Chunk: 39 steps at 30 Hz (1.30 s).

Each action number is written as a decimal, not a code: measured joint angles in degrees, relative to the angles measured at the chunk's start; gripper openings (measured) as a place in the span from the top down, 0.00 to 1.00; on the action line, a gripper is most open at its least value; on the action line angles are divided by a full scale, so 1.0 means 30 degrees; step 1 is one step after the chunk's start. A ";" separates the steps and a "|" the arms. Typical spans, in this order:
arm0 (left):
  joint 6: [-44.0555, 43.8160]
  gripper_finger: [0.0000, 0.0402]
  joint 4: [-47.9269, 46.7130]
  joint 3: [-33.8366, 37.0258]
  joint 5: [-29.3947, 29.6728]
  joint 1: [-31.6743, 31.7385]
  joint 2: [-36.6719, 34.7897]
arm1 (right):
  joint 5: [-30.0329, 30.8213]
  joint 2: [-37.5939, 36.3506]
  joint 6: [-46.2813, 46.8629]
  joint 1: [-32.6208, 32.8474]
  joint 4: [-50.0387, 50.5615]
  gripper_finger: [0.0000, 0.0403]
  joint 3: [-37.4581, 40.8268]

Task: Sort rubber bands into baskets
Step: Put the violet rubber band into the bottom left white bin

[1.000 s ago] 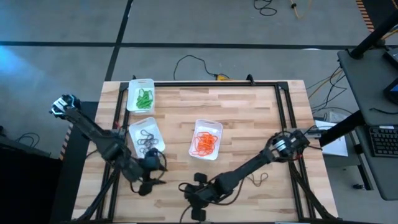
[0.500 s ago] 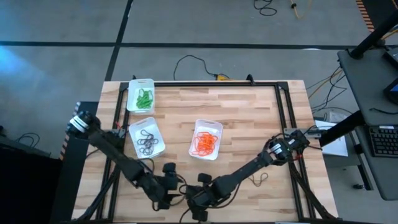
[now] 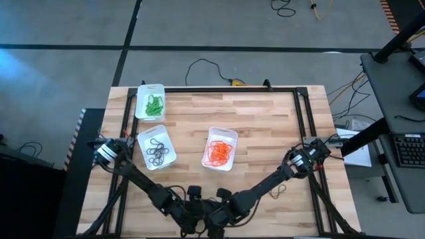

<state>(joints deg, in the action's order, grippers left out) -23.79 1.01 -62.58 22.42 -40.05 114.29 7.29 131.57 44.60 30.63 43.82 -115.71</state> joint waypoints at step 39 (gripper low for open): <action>-0.4471 0.99 0.2764 0.2433 -0.0593 0.0897 -0.0833 | 0.0058 -0.0674 0.5415 0.0409 0.0332 0.63 0.1027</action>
<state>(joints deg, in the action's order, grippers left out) -37.20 9.30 -55.28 20.64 -37.36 111.79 7.47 129.55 60.85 31.86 44.82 -112.63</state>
